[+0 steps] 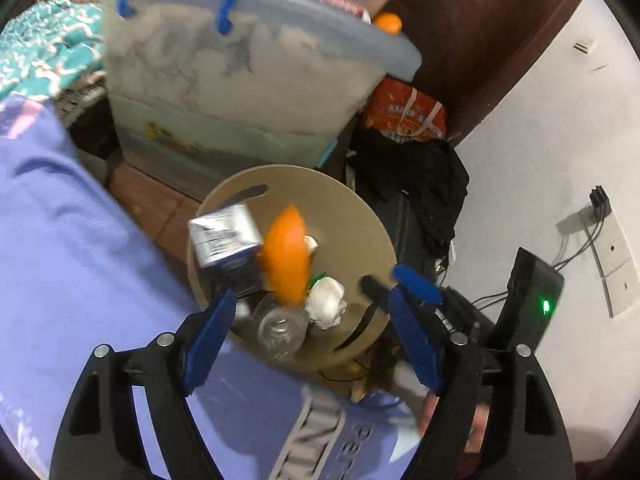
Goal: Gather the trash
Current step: 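Carry orange and tissue to the beige bin and release both, then bring both open tools back toward the yellow box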
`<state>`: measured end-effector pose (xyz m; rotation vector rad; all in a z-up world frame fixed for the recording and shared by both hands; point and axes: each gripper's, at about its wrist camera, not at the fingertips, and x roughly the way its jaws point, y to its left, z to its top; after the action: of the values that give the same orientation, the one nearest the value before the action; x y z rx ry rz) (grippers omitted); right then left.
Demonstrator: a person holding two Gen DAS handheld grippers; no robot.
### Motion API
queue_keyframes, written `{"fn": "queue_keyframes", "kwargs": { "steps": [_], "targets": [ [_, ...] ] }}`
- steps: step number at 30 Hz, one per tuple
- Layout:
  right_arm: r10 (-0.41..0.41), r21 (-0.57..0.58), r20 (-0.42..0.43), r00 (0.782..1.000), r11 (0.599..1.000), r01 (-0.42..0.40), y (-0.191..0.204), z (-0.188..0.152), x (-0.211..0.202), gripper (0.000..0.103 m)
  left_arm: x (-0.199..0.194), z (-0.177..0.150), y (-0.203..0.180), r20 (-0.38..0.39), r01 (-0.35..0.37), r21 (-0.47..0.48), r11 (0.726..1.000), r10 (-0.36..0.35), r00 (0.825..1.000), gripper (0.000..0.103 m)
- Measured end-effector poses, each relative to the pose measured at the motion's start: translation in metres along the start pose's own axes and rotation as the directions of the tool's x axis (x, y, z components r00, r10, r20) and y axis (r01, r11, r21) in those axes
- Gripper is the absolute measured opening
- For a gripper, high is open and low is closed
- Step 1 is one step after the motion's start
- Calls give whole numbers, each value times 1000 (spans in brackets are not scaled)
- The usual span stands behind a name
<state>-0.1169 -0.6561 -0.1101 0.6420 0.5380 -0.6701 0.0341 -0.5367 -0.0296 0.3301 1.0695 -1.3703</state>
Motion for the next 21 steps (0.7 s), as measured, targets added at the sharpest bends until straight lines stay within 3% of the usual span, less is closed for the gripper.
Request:
{"fn": "queue_keyframes", "kwargs": {
  "steps": [6,12,14,18,21],
  "targets": [
    [41,12,9,999,999,-41,8,-11,-18,69,-51,-44,23,21,-34,-30,999,35,999,75],
    [145,-40,0,989,989,-145,54,-17,-29,69,-116,-119,57,62,-124,-108,986,131,989,75],
    [198,-62,-22,980,978,-199,74,-21,-29,69,-142,-140,69,86,-179,-136,974,192,978,77],
    [297,-128,-104,949,942,-309,125,-38,-23,69,-192,-181,98,131,-297,-230,927,332,934,84],
    [353,-168,-194,915,907,-386,167,-58,-13,69,-222,-210,127,132,-387,-315,867,444,886,88]
  ]
}}
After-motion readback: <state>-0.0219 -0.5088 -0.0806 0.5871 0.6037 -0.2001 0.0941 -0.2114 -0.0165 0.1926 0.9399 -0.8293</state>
